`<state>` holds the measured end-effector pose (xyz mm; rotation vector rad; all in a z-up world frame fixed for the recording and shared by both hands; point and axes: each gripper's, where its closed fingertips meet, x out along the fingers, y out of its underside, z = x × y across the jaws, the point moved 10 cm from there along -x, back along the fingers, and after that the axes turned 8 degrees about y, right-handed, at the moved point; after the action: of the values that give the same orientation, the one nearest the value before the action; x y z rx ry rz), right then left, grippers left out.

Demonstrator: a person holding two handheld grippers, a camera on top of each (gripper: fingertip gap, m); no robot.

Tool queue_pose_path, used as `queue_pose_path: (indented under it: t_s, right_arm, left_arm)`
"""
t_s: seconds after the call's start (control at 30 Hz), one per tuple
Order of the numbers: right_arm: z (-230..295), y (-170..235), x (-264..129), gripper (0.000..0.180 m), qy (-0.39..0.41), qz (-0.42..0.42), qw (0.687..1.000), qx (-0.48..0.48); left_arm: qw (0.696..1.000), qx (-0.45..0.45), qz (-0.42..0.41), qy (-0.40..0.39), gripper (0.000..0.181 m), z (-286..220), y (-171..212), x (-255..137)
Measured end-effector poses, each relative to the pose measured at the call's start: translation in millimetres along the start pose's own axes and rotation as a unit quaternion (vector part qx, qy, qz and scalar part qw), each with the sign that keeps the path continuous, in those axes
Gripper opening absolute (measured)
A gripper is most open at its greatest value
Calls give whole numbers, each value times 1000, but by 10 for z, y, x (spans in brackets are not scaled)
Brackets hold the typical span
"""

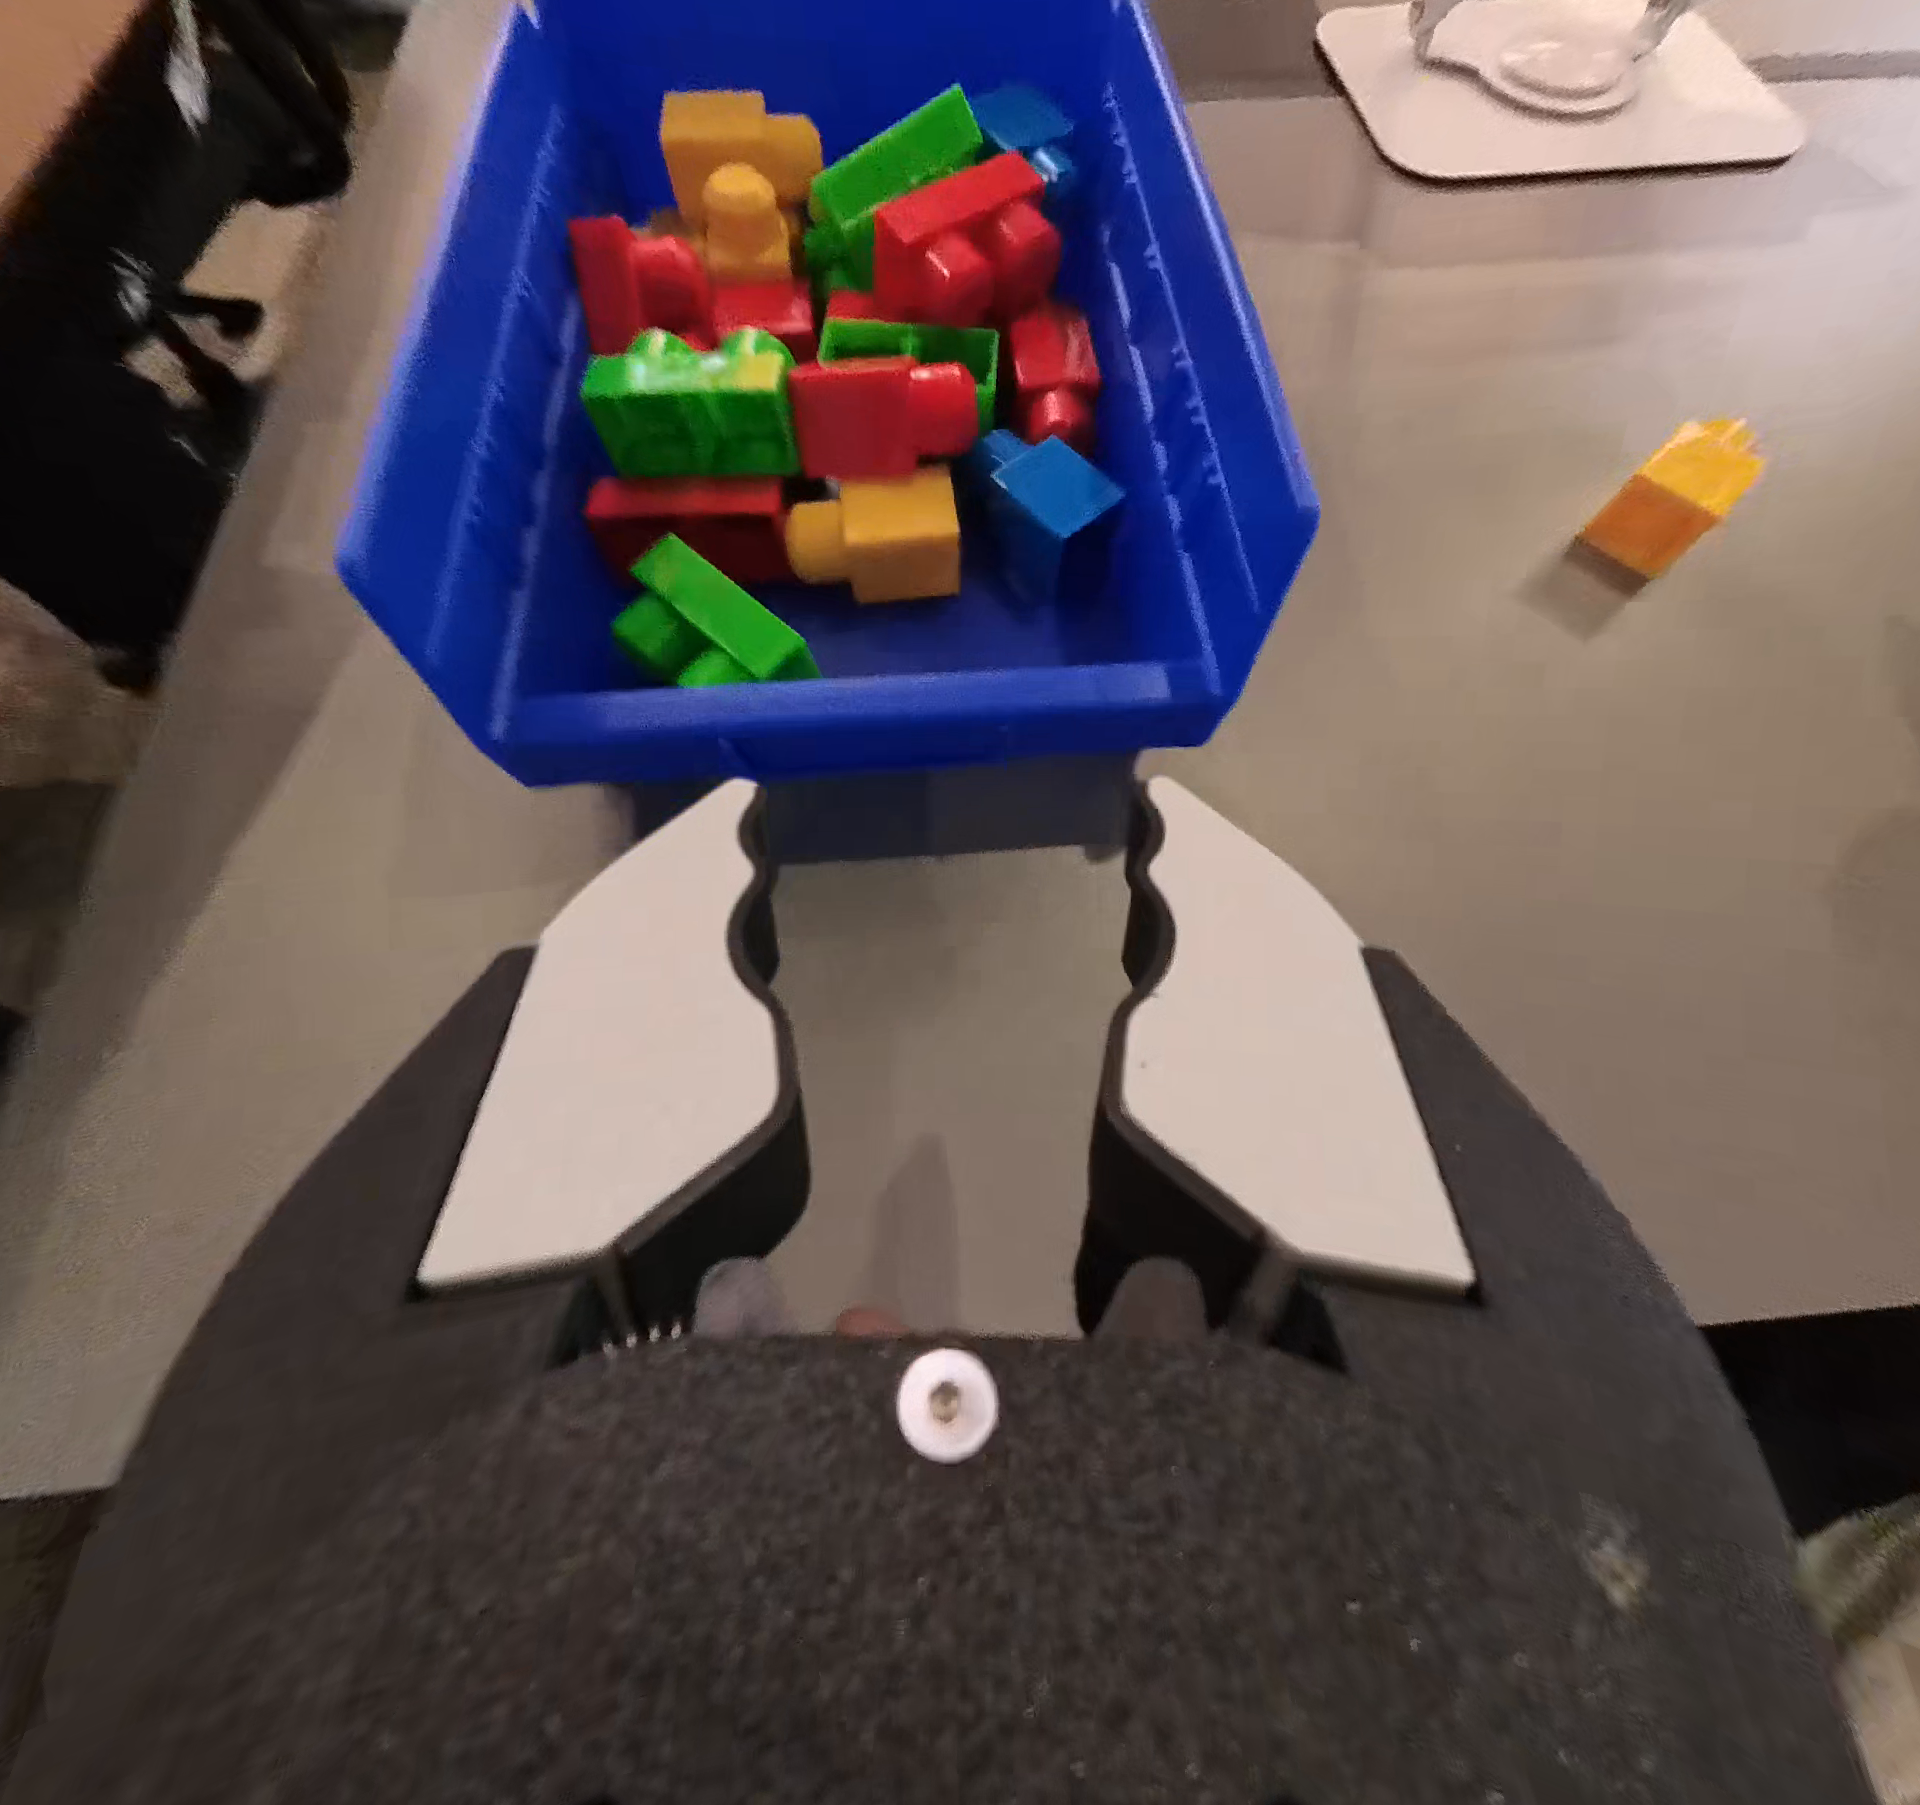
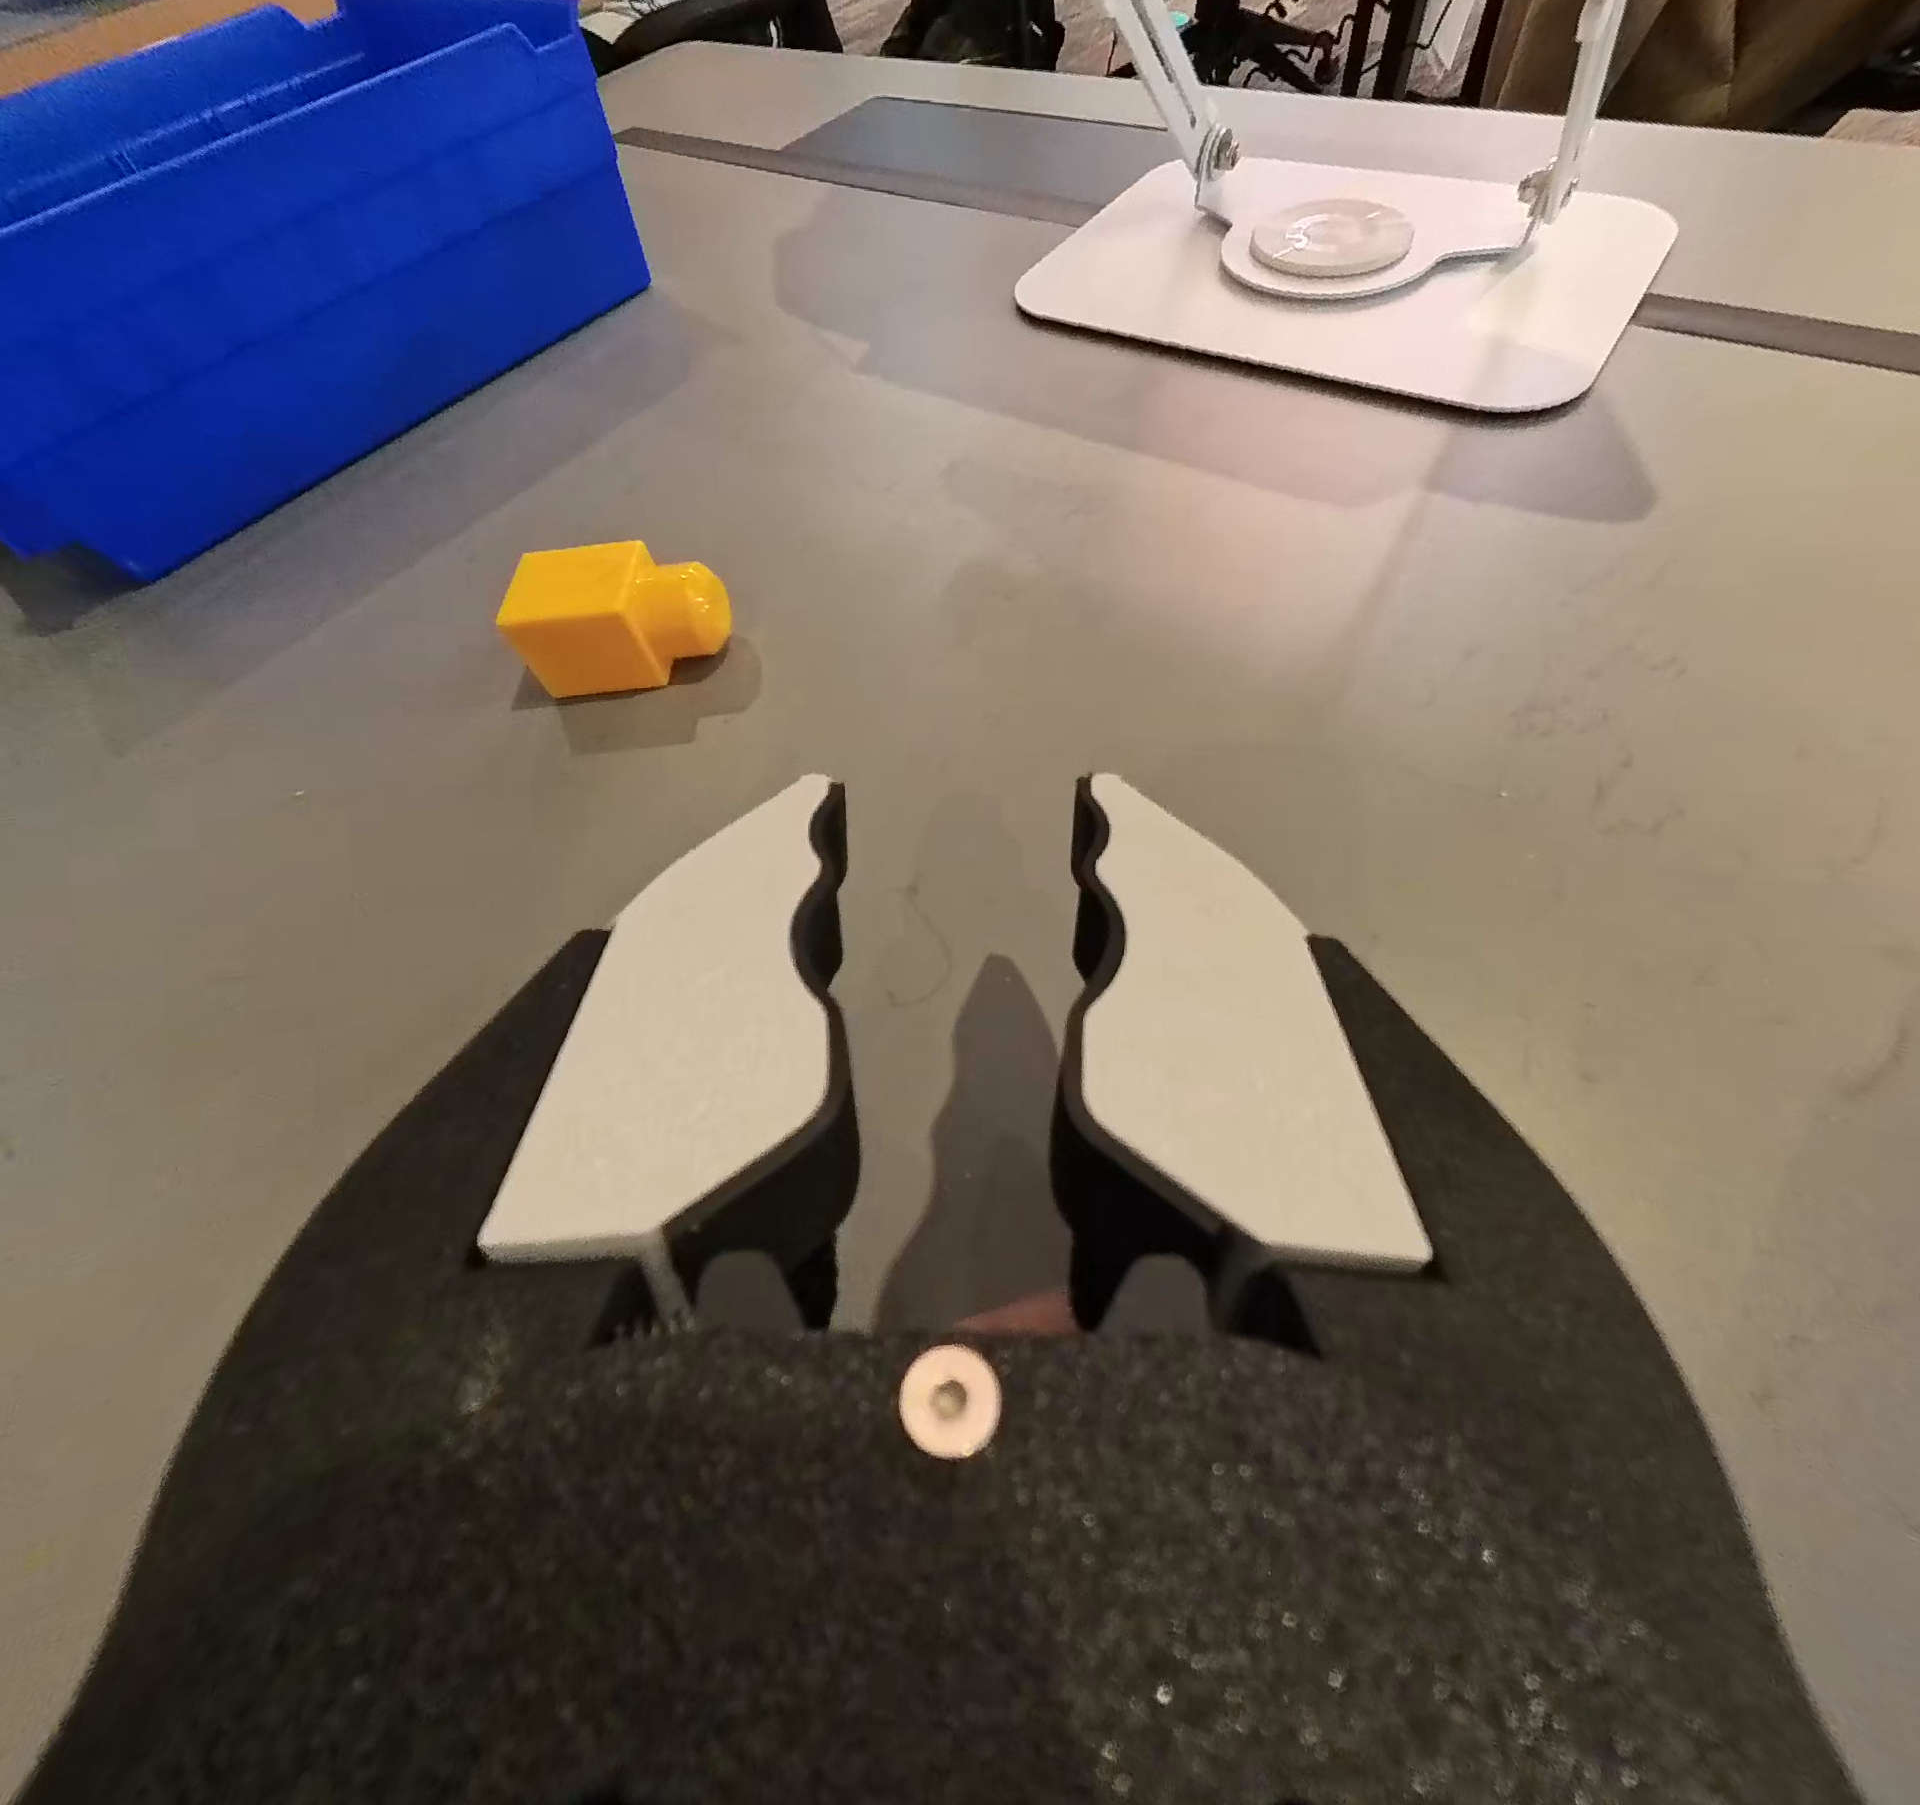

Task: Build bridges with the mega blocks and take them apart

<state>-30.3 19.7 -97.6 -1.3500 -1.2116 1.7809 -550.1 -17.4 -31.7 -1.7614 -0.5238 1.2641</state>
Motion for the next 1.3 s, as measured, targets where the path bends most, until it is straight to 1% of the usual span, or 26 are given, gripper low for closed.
queue_pose_path:
  t_s: [0.07, 0.17, 0.3, 0.4, 0.53, 0.6, 0.63, 0.67, 0.73, 0.77, 0.8, 0.87, 1.0, 1.13, 1.3]
  right_arm:
    - [1, 0, 1, 41, -1, 0, 1000, -1]
    - [4, 0, 1, 41, -3, 1, 1000, -2]
    - [11, 1, 7, 42, -7, 4, 1000, -5]
    - [11, 2, 12, 42, -11, 6, 1000, -5]
    - [0, 1, 13, 42, -20, 7, 1000, 2]
    - [-15, 1, 13, 42, -28, 6, 1000, 9]
    - [-27, 1, 13, 42, -31, 7, 999, 15]
    - [-41, 2, 14, 42, -34, 7, 999, 23]
    - [-76, 2, 12, 42, -41, 4, 998, 40]
    - [-92, 3, 10, 42, -43, 3, 998, 49]
    - [-108, 4, 6, 42, -45, 1, 997, 57]
    - [-134, 6, 3, 42, -47, -1, 996, 70]
    - [-151, 9, 10, 42, -45, 0, 996, 79]
    - [-115, 4, 23, 42, -42, 5, 997, 62]
    - [-58, -2, 48, 42, -41, 11, 998, 43]
  left_arm:
    - [1000, -16, 2, 6, 64, -31, 109, 65]
    - [1000, 5, 5, 28, 64, -84, 103, 172]
    - [993, 107, 18, 54, 64, -17, -183, 317]
    - [973, 207, 52, 89, 64, 120, -491, 492]
    - [924, 335, 109, 148, 62, 355, -974, 843]
    - [892, 389, 149, 177, 62, 420, -1191, 1042]
    - [871, 423, 172, 182, 62, 439, -1260, 1145]
    - [848, 459, 197, 175, 61, 463, -1302, 1249]
    - [797, 534, 250, 132, 62, 528, -1310, 1450]
    - [770, 570, 262, 113, 64, 548, -1287, 1529]
    - [750, 595, 265, 112, 64, 549, -1251, 1586]
    - [730, 616, 262, 138, 62, 525, -1171, 1658]
    - [703, 618, 305, 177, 66, 576, -1065, 1768]
    - [693, 595, 336, 229, 68, 590, -1154, 1885]
    - [654, 575, 413, 267, 69, 597, -1208, 2112]
